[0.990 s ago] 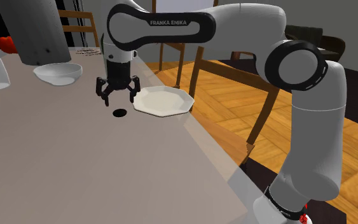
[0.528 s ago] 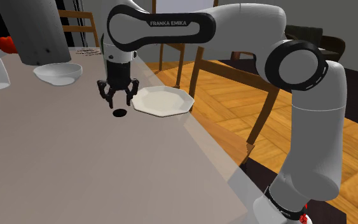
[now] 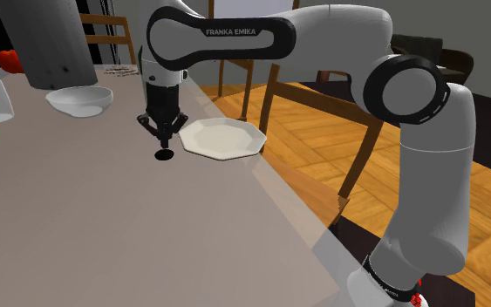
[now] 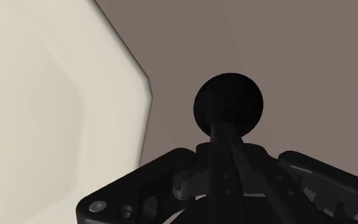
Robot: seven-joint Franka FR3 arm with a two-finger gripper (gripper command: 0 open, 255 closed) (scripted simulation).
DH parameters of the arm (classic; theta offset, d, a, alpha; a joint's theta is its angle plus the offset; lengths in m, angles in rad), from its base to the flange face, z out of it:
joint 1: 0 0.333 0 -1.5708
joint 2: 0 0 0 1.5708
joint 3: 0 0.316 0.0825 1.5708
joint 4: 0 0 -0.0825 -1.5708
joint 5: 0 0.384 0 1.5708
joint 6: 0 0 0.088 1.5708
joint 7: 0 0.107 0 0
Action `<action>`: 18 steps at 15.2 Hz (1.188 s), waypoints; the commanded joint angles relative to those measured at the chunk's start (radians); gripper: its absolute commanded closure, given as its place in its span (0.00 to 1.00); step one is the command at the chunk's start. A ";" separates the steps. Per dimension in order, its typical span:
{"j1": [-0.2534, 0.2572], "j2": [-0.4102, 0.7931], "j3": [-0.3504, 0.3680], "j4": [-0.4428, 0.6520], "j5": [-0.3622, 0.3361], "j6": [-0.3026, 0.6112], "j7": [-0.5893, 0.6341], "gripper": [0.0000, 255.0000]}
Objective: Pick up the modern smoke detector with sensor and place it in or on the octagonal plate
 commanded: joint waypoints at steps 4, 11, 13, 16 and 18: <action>0.056 0.172 -0.010 0.329 0.035 -0.307 0.164 0.00; 0.036 0.117 -0.008 0.145 0.051 -0.179 0.157 0.00; 0.034 0.113 -0.008 0.132 0.052 -0.170 0.156 0.00; 0.035 0.114 -0.008 0.133 0.052 -0.170 0.156 0.00; 0.035 0.114 -0.008 0.133 0.052 -0.170 0.156 0.00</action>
